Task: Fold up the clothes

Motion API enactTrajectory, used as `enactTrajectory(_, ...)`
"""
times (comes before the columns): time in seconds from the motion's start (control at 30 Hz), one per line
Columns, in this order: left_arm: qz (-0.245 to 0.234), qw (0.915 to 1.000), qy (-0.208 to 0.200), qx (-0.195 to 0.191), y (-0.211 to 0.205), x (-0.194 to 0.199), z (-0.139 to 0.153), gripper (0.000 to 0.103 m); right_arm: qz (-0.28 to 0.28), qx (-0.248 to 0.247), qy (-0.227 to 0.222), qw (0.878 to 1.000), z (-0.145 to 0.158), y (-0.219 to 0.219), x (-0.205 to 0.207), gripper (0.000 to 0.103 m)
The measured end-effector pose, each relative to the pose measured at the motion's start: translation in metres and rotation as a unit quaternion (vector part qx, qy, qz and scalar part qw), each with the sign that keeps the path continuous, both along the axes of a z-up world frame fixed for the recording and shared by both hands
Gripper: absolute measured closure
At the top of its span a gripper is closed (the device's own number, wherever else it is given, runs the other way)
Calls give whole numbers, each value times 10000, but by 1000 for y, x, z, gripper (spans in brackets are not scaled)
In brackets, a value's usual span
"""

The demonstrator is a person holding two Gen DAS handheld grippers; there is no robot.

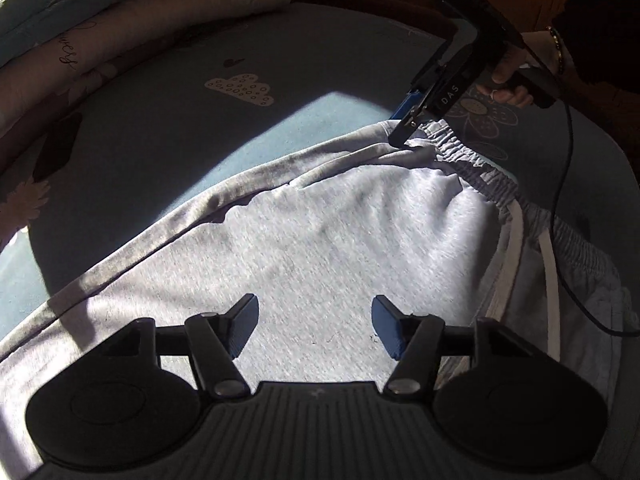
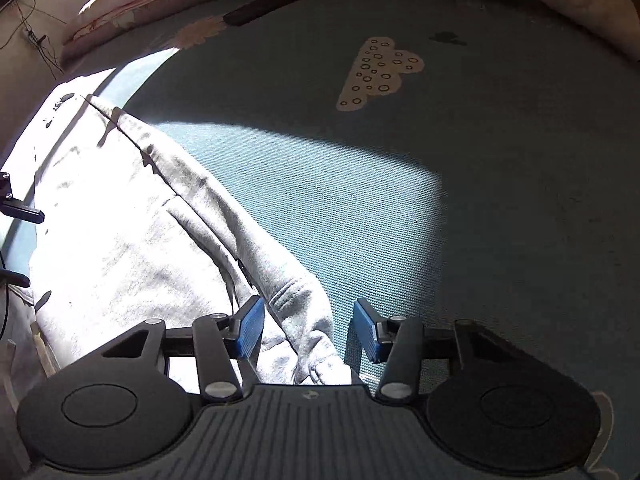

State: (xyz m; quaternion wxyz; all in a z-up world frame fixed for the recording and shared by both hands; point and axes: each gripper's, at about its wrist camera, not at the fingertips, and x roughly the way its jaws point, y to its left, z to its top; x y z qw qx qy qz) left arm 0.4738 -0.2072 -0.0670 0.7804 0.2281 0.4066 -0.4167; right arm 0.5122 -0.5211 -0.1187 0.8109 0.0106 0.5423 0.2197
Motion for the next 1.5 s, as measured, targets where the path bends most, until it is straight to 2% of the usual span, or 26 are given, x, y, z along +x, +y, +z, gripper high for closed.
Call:
enactTrajectory(0.1, -593, 9979, -222, -137, -36, 28, -2, 42, 122, 189, 99, 9997, -5, -4, 6, 53)
enactTrajectory(0.17, -882, 9955, -300, -175, -58, 44, -6, 42, 153, 364, 166, 9991, -6, -8, 9, 67)
enactTrajectory(0.2, -1008, 9942, -334, -179, -70, 53, -10, 41, 187, 476, 214, 9985, -8, -9, 10, 79)
enactTrajectory(0.3, -1349, 9904, -277, -127, -107, 75, -22, 40, 307, 512, 170, 9981, -8, -8, 5, 85)
enactTrajectory(0.4, -1925, 9810, -246, 29, -135, 85, -33, 40, 380, 546, -84, 9978, 2, -9, -6, 88)
enactTrajectory(0.5, -2488, 9685, -66, 129, -151, 86, -37, 40, 484, 621, -346, 9963, 17, -8, -20, 94)
enactTrajectory(0.6, -3046, 9521, 75, 270, -161, 81, -39, 39, 631, 645, -513, 9946, 29, -3, -33, 95)
enactTrajectory(0.7, -3597, 9310, 34, 617, -170, 70, -44, 41, 777, 644, -567, 9933, 32, 2, -40, 96)
enactTrajectory(0.77, -3842, 9196, 1, 824, -173, 62, -46, 54, 855, 567, -603, 9929, 33, 6, -43, 96)
enactTrajectory(0.8, -3895, 9162, -66, 943, -175, 58, -49, 72, 890, 543, -601, 9927, 33, 7, -43, 96)
enactTrajectory(0.83, -3907, 9149, -110, 1012, -176, 54, -51, 79, 895, 516, -629, 9927, 34, 8, -44, 96)
enactTrajectory(0.9, -3883, 9163, -159, 966, -173, 48, -50, 87, 976, 410, -641, 9923, 36, 13, -47, 95)
enactTrajectory(0.97, -3822, 9189, -322, 919, -167, 39, -48, 90, 1169, -1, -816, 9898, 40, 22, -52, 88)
enactTrajectory(1.03, -3785, 9201, -453, 898, -162, 31, -46, 91, 1396, -395, -1082, 9835, 44, 30, -57, 60)
enactTrajectory(1.1, -3792, 9190, -612, 894, -158, 22, -44, 91, 1587, -590, -1258, 9775, 46, 37, -59, 46)
enactTrajectory(1.13, -3820, 9174, -663, 899, -157, 18, -43, 92, 1676, -647, -1294, 9752, 45, 40, -58, 43)
enactTrajectory(1.23, -3908, 9123, -828, 904, -152, 5, -40, 92, 2014, -872, -1234, 9678, 32, 54, -51, 43)
enactTrajectory(1.33, -3945, 9103, -905, 873, -146, -5, -36, 92, 2503, -1353, -1200, 9511, 14, 72, -49, 45)
enactTrajectory(1.37, -3952, 9093, -961, 876, -144, -8, -35, 92, 2643, -1395, -1089, 9481, 10, 76, -50, 51)
enactTrajectory(1.4, -3955, 9084, -1027, 885, -141, -11, -34, 90, 2695, -1383, -1014, 9476, 9, 77, -50, 76)
enactTrajectory(1.43, -3957, 9075, -1090, 894, -139, -14, -32, 85, 2728, -1384, -982, 9470, 10, 79, -53, 87)
enactTrajectory(1.5, -3932, 9066, -1197, 956, -134, -18, -29, 81, 2766, -1420, -1056, 9445, 15, 84, -60, 88)
